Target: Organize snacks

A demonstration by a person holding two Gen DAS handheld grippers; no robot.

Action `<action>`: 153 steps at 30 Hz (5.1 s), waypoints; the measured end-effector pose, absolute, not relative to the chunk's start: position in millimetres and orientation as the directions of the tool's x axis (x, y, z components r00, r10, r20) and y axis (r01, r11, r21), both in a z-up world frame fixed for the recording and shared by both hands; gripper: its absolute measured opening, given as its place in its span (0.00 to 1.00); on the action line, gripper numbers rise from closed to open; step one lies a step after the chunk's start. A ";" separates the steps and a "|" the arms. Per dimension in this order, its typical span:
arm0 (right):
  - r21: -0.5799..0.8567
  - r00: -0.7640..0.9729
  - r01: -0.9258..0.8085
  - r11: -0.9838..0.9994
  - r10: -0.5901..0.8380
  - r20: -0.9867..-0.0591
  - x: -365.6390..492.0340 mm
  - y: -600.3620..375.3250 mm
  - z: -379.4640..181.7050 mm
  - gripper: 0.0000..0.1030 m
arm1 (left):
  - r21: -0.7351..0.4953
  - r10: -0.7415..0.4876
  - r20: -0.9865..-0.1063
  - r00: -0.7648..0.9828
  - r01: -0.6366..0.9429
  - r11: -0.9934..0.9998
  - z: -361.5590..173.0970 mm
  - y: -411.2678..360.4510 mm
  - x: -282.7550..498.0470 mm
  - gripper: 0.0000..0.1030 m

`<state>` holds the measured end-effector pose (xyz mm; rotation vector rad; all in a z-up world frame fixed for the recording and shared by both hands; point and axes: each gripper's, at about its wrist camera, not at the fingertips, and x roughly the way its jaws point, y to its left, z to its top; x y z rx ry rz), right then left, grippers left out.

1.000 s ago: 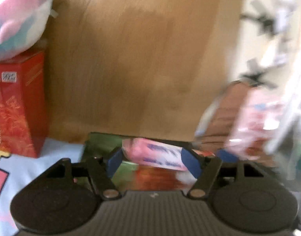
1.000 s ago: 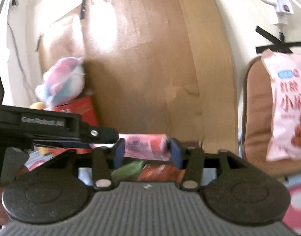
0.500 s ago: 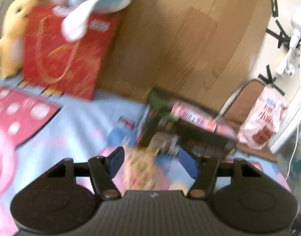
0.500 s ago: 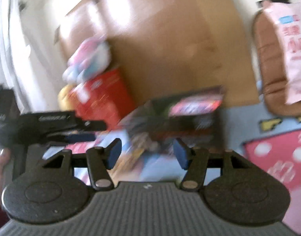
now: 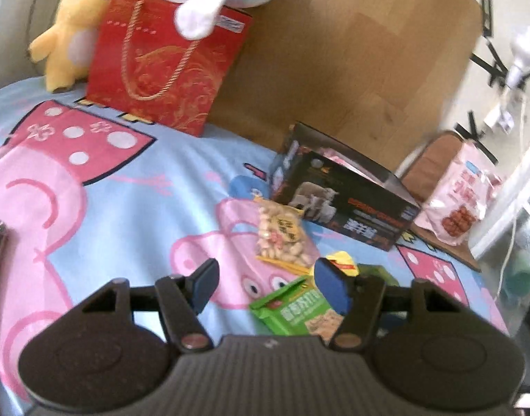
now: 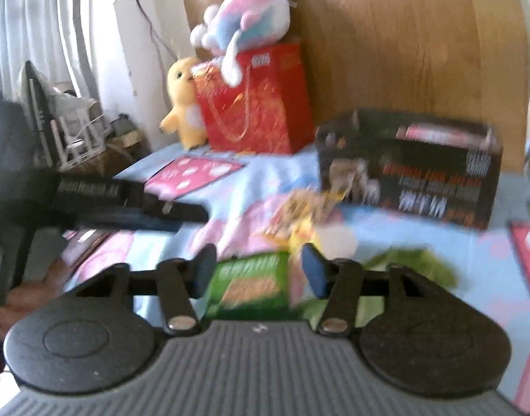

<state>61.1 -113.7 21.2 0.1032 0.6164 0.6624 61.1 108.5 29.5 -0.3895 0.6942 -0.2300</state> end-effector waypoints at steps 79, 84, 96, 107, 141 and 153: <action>0.601 0.816 -0.071 0.796 0.393 -0.424 173.8 -244.9 27.1 0.74 | -0.453 -0.341 -0.629 0.699 0.026 0.891 22.5 54.7 227.5 0.53; 0.577 0.897 -0.040 0.816 0.284 -0.339 137.9 -258.8 40.3 0.74 | -0.437 -0.273 -0.570 0.775 -0.004 0.899 38.8 92.2 185.2 0.69; 0.479 0.589 -0.375 0.794 0.602 -0.538 130.9 -129.3 17.6 0.49 | -0.531 -0.357 -0.638 0.682 -0.053 0.846 4.1 133.6 139.6 0.62; 0.488 0.328 -0.647 0.586 0.792 -0.515 127.7 -34.7 30.1 0.49 | -0.522 -0.273 -0.640 0.719 -0.146 0.840 7.6 176.5 125.8 0.37; 0.168 0.644 -0.610 0.774 0.608 -0.465 88.9 -77.5 38.0 0.32 | -0.439 -0.330 -0.612 0.719 0.039 0.898 45.0 93.9 89.4 0.20; 0.116 0.871 -0.386 0.915 0.403 -0.281 115.3 -155.0 70.8 0.32 | -0.372 -0.452 -0.516 0.728 0.284 0.884 100.8 -0.4 164.1 0.20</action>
